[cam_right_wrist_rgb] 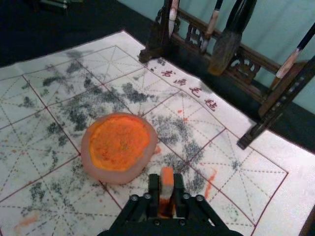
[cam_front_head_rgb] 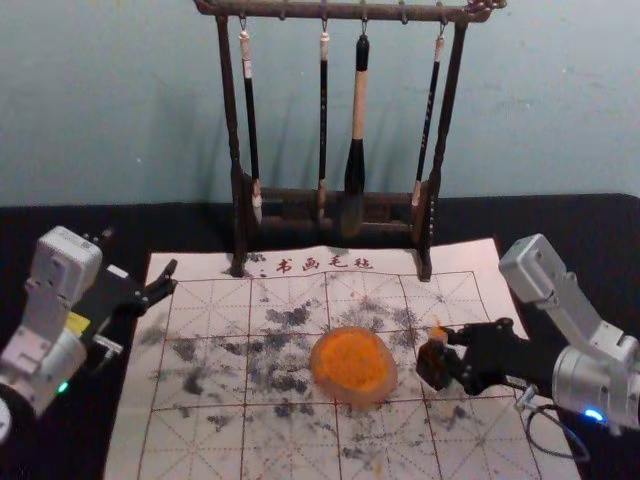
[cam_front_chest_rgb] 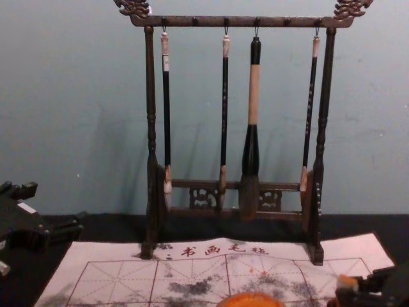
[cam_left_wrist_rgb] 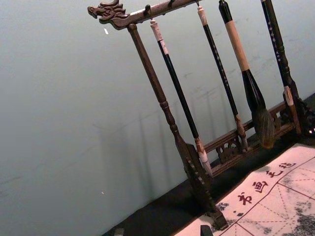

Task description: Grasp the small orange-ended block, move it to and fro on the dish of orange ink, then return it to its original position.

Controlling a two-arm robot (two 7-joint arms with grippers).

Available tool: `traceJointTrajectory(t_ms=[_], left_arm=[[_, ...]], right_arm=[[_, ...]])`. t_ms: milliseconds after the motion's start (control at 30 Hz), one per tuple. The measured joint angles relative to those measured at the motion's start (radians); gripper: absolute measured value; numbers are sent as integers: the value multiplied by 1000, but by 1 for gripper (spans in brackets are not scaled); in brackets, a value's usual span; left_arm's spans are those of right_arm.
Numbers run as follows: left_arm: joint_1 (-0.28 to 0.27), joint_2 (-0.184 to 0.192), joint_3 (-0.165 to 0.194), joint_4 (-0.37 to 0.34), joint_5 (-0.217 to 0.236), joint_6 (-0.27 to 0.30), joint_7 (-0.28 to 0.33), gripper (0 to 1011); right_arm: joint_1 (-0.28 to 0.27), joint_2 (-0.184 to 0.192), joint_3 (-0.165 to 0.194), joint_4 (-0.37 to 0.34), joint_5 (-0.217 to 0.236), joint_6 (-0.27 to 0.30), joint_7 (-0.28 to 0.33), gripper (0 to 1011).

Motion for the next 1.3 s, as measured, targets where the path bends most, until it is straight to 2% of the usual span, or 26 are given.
traceJointTrajectory(t_ms=[100,133,367,400,467,533,600,667,700,867,967,1300], left_arm=[[0,0,0,0,0,0,0,1001],[0,0,0,0,0,0,0,1001],[0,0,0,0,0,0,0,1001],[0,0,0,0,0,0,0,1001],[0,0,0,0,0,0,0,1001],[0,0,0,0,0,0,0,1001],[0,0,0,0,0,0,0,1001],[0,0,0,0,0,0,0,1002],[0,0,0,0,0,0,0,1001],[0,0,0,0,0,0,0,1001],[0,0,0,0,0,0,0,1001],[0,0,0,0,0,0,0,1001]], right_arm=[[0,0,0,0,-1,1,0,235],[0,0,0,0,-1,1,0,295],[0,0,0,0,-1,0,0,473],[0,0,0,0,-1,0,0,533],[0,0,0,0,-1,0,0,567],[0,0,0,0,-1,0,0,653],[0,0,0,0,0,0,0,695],[0,0,0,0,0,0,0,791],[0,0,0,0,0,0,0,791],[0,0,0,0,0,-1,0,960],[0,0,0,0,0,-1,0,1000],[-1,-1,1,-1,0,-5,-1,1002]])
